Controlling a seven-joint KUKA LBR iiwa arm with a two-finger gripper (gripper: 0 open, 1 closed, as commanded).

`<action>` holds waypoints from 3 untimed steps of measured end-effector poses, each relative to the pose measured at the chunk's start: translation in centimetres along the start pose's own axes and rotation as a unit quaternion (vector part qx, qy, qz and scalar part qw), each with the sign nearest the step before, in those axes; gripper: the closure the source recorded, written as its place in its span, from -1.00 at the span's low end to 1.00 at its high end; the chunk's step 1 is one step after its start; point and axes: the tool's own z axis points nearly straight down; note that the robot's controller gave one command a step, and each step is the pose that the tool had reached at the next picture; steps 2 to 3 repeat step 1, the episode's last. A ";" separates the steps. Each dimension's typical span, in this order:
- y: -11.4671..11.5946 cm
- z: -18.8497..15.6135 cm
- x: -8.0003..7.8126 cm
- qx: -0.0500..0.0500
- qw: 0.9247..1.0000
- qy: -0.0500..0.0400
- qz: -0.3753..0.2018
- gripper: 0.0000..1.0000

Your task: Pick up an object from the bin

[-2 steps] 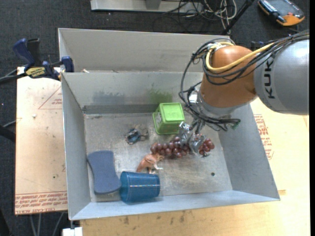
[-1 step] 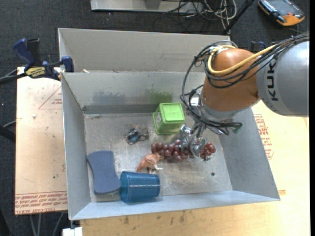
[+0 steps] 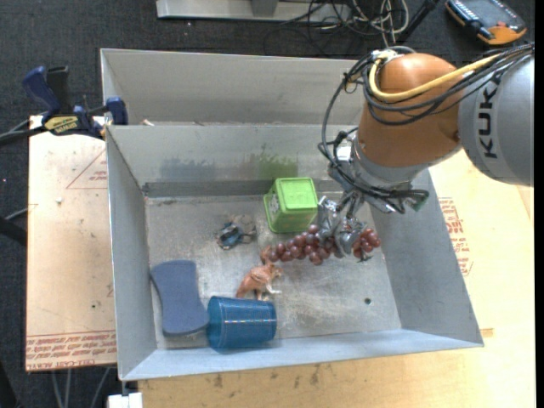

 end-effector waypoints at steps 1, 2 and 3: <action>0.5 -5.9 0.0 0.001 1.000 -0.001 -0.011 1.00; 0.5 -5.9 0.0 0.001 1.000 -0.001 -0.011 1.00; 0.5 -5.9 0.0 0.001 1.000 -0.001 -0.011 1.00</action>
Offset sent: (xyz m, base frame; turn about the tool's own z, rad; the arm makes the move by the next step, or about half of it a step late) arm -0.0004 0.0053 0.1210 -0.0182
